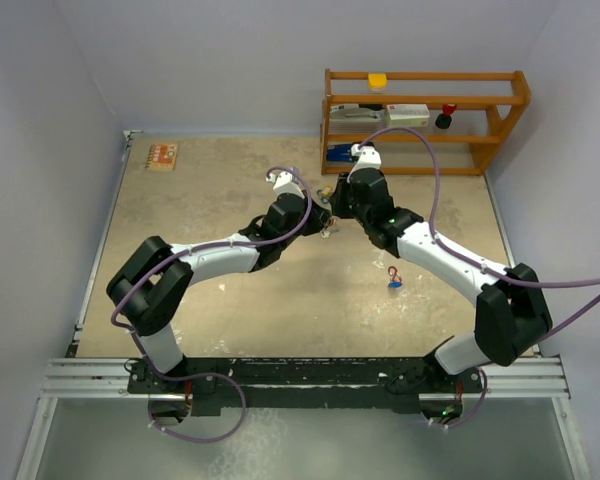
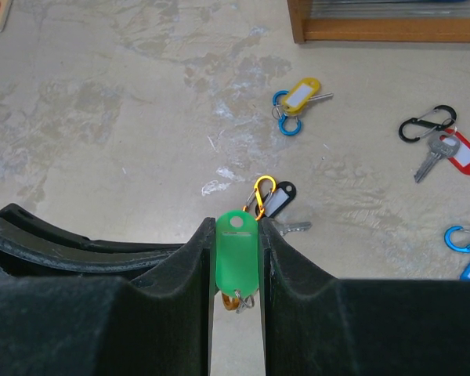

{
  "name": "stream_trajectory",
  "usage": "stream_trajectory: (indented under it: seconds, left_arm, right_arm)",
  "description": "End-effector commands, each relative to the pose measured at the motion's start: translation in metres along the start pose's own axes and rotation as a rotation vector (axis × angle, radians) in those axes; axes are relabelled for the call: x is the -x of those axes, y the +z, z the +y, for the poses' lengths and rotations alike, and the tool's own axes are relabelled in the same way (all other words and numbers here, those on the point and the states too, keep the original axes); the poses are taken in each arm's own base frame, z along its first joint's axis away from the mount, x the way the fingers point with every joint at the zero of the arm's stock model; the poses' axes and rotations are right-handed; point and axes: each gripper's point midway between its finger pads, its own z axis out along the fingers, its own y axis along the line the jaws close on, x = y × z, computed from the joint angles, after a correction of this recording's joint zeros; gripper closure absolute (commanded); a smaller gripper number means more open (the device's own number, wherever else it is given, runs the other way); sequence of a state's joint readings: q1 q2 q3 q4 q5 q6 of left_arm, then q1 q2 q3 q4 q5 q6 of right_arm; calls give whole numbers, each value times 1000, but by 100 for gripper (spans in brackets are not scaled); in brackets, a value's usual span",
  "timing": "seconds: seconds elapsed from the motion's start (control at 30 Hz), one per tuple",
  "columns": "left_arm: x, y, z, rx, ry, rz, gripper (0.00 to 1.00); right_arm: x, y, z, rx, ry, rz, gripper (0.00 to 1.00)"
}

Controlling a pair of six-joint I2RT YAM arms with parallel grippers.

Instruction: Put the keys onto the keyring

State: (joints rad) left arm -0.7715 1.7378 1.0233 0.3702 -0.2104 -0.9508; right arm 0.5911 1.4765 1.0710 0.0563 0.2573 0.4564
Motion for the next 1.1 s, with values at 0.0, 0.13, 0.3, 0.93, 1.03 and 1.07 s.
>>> stream_trajectory:
  seconds: [0.0,0.13,0.3,0.93,1.03,1.07]
  left_arm:
    - [29,-5,-30,-75,-24,-54,100]
    - [31,-5,-31,-76,-24,-56,100]
    - [31,-5,-30,-75,-25,-56,100]
    - [26,-4,-32,-92,-21,-35,100]
    - [26,-3,-32,-92,-22,-34,100]
    - [26,-3,-32,-90,-23,-36,100]
  right_arm:
    - [3,0,7,32,-14,-22,80]
    - [2,1,8,38,-17,-20,80]
    - [1,1,9,44,-20,-18,80]
    - [1,2,11,60,-28,-22,81]
    - [1,2,12,63,-30,-21,81]
    - [1,2,12,66,-30,-21,81]
